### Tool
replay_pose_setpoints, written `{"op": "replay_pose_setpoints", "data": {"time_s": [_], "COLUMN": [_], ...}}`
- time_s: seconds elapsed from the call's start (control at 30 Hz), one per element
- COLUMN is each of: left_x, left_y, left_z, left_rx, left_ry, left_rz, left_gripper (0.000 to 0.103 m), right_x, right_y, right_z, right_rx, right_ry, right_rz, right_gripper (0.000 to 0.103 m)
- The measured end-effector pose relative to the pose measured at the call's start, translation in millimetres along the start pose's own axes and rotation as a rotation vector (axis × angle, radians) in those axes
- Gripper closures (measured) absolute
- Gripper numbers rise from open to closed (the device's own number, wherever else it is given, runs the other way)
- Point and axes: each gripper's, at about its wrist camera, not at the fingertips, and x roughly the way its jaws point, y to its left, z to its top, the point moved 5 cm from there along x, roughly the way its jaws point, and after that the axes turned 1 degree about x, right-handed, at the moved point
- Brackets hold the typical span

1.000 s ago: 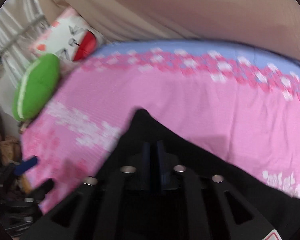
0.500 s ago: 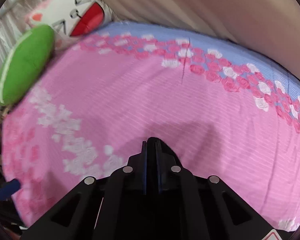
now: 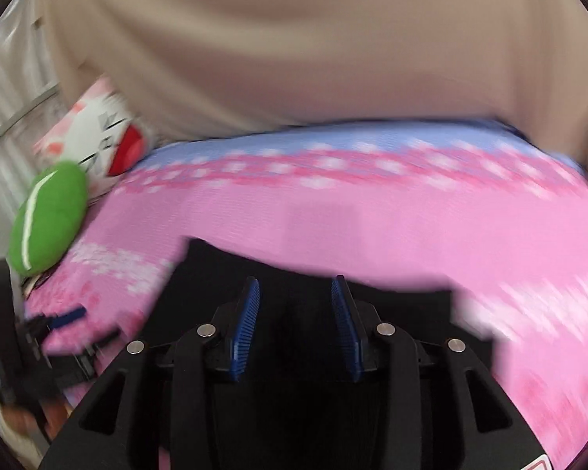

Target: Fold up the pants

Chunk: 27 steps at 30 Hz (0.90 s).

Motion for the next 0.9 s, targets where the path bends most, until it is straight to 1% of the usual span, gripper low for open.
{"op": "replay_pose_setpoints", "data": {"time_s": [0.03,0.07,0.1,0.13,0.17,0.2,0.23,0.27,0.3,0.37,0.4,0.43,0.47,0.53,0.57,0.6,0.63,0.67,0.7,0.73,0.77,0.8,0.83,0.87,0.9], "left_x": [-1,-1,-1,0,1,1,1,0,-1,-7,-10,-12,-14,-20,-22,-24,-24,-22,-20,-13,-8,-6,-5,-8,-10], "left_y": [-6,-11,-17,-25,-33,-42,-48,-54,-58,-64,-66,-66,-65,-62,-60,-59,-58,-58,-59,-62,-65,-66,-69,-70,-69], "left_z": [-1,-1,-1,-2,-2,-3,-4,-5,-5,-7,-8,-8,-8,-7,-7,-7,-7,-8,-10,-13,-15,-17,-18,-20,-20], "left_rx": [0.0,0.002,0.009,0.021,0.034,0.051,0.061,0.072,0.08,0.093,0.095,0.093,0.09,0.08,0.075,0.071,0.072,0.075,0.077,0.082,0.081,0.078,0.072,0.062,0.054], "left_ry": [0.002,0.003,0.003,0.004,0.006,0.008,0.01,0.012,0.011,0.004,-0.002,-0.003,-0.002,-0.006,-0.008,-0.011,-0.011,-0.006,0.0,0.022,0.042,0.053,0.068,0.069,0.065], "left_rz": [-0.014,-0.023,-0.031,-0.037,-0.041,-0.045,-0.049,-0.055,-0.058,-0.059,-0.058,-0.057,-0.055,-0.056,-0.058,-0.061,-0.063,-0.059,-0.057,-0.06,-0.068,-0.079,-0.107,-0.139,-0.157], "left_gripper": [0.017,0.017,0.017,0.017,0.017,0.017,0.017,0.017,0.017,0.016,0.016,0.016,0.016,0.016,0.016,0.014,0.013,0.012,0.012,0.012,0.012,0.012,0.012,0.012,0.012], "right_x": [-9,-23,-27,-30,-33,-32,-30,-25,-19,-4,1,6,5,-13,-30,-45,-58,-61,-54,-43,-25,-21,-27,-32,-39], "right_y": [-14,-38,-47,-54,-59,-60,-59,-59,-59,-56,-53,-50,-47,-41,-37,-33,-32,-35,-41,-47,-58,-63,-65,-65,-65], "right_z": [-8,-23,-33,-41,-51,-58,-62,-67,-70,-74,-75,-75,-75,-67,-62,-59,-61,-65,-76,-85,-100,-107,-107,-104,-99], "right_rx": [0.024,0.076,0.105,0.126,0.154,0.162,0.163,0.165,0.163,0.154,0.154,0.159,0.164,0.171,0.166,0.145,0.122,0.122,0.131,0.143,0.163,0.185,0.223,0.242,0.248], "right_ry": [0.001,0.01,0.027,0.04,0.048,0.06,0.07,0.083,0.093,0.101,0.1,0.097,0.091,0.046,0.01,-0.015,-0.033,-0.03,0.002,0.037,0.095,0.079,0.048,0.054,0.038], "right_rz": [-0.025,-0.051,-0.046,-0.037,-0.002,0.036,0.055,0.058,0.04,0.03,0.046,0.063,0.084,0.125,0.149,0.153,0.13,0.114,0.091,0.067,0.021,0.033,0.055,0.056,0.044], "right_gripper": [0.062,0.058,0.053,0.053,0.053,0.052,0.047,0.045,0.044,0.044,0.055,0.08,0.085,0.087,0.087,0.087,0.087,0.087,0.085,0.081,0.078,0.079,0.075,0.073,0.061]}}
